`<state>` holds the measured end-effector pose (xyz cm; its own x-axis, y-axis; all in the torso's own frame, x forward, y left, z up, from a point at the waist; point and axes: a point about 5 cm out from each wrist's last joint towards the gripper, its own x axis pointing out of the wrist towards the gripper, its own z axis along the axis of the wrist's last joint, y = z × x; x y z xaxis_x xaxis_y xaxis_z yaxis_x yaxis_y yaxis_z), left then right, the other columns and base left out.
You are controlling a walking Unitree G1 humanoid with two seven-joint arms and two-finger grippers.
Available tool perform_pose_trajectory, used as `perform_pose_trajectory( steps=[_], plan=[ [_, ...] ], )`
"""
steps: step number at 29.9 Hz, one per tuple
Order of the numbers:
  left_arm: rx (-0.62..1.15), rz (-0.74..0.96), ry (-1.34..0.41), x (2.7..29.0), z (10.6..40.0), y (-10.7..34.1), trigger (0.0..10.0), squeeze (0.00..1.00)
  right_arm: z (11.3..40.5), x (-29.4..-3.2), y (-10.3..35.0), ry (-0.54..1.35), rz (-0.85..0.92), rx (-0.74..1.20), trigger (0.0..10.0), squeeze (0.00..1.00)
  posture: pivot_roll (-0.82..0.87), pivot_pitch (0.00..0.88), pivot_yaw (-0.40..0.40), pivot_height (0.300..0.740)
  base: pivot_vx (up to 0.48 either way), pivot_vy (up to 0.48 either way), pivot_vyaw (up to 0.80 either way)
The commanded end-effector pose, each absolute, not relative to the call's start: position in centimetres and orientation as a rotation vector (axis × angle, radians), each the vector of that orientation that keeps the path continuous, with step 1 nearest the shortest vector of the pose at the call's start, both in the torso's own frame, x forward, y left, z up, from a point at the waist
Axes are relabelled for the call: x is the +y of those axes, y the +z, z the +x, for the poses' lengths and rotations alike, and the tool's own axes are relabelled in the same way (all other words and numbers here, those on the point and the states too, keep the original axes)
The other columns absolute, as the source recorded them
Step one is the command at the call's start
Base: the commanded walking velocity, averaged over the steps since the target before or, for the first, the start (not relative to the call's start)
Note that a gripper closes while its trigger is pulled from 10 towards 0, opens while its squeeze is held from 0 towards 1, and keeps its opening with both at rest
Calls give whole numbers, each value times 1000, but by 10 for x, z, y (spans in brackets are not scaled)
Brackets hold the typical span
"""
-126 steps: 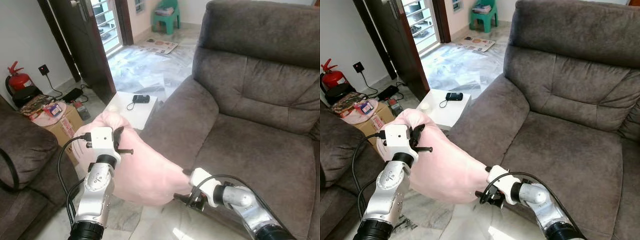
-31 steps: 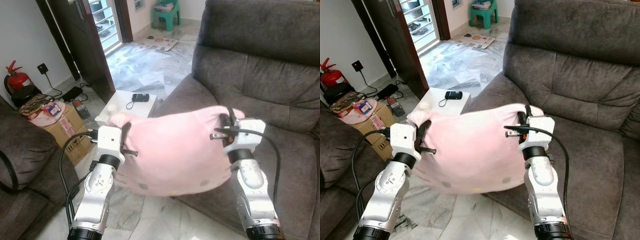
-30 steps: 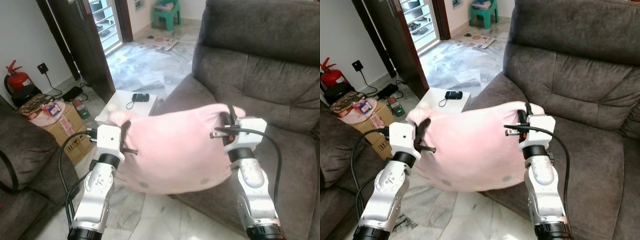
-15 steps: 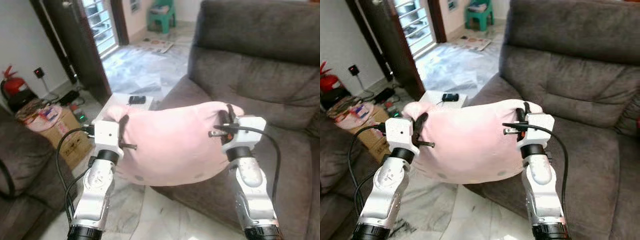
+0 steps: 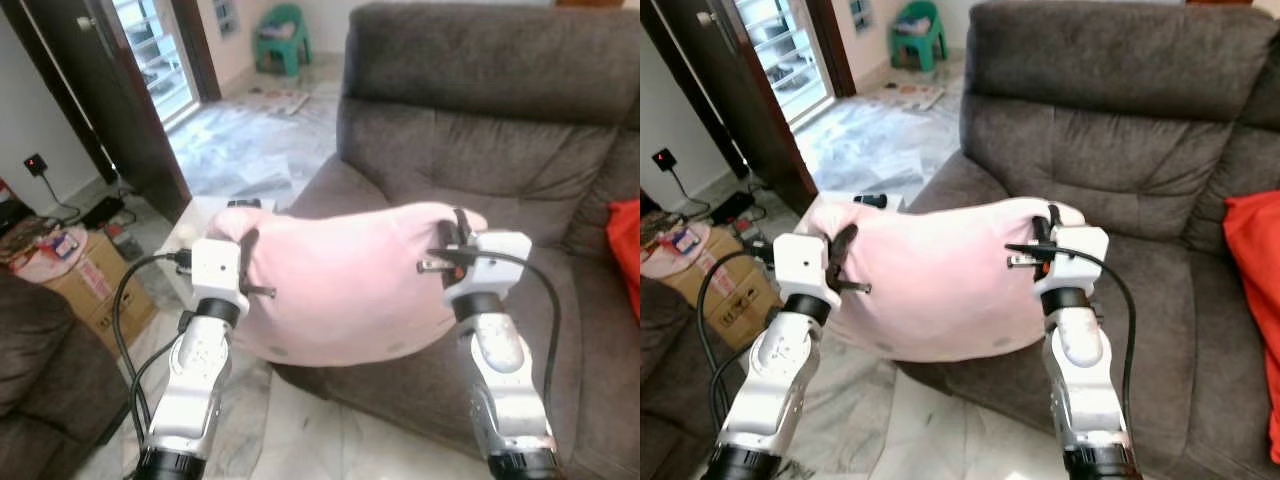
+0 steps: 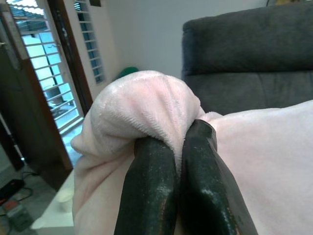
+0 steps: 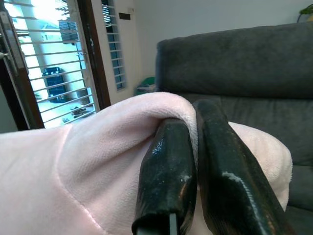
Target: Move the pillow to the sofa from floor
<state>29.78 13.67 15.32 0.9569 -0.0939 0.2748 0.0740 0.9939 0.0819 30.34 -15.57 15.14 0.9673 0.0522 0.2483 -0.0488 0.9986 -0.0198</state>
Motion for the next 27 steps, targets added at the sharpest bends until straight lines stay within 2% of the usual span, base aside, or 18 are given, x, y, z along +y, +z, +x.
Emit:
perform_pose_trajectory(
  steps=[1,5,22,27],
  plan=[
    [-318,94,-75,138,300,162,10000,0,307,-155,168,47,-14,-316,10000,0,-56,12,92,740,0,0,-781],
    [-323,103,-67,139,300,163,10000,0,308,-156,169,44,-17,-318,10000,0,-58,15,89,740,0,-334,-781],
    [-320,84,-59,141,300,161,10000,0,310,-152,171,64,-11,-317,10000,0,-58,19,81,740,0,0,-776],
    [-319,83,-53,142,300,161,10000,0,310,-149,171,82,-13,-318,10000,0,-58,19,80,740,0,0,0]
  ],
)
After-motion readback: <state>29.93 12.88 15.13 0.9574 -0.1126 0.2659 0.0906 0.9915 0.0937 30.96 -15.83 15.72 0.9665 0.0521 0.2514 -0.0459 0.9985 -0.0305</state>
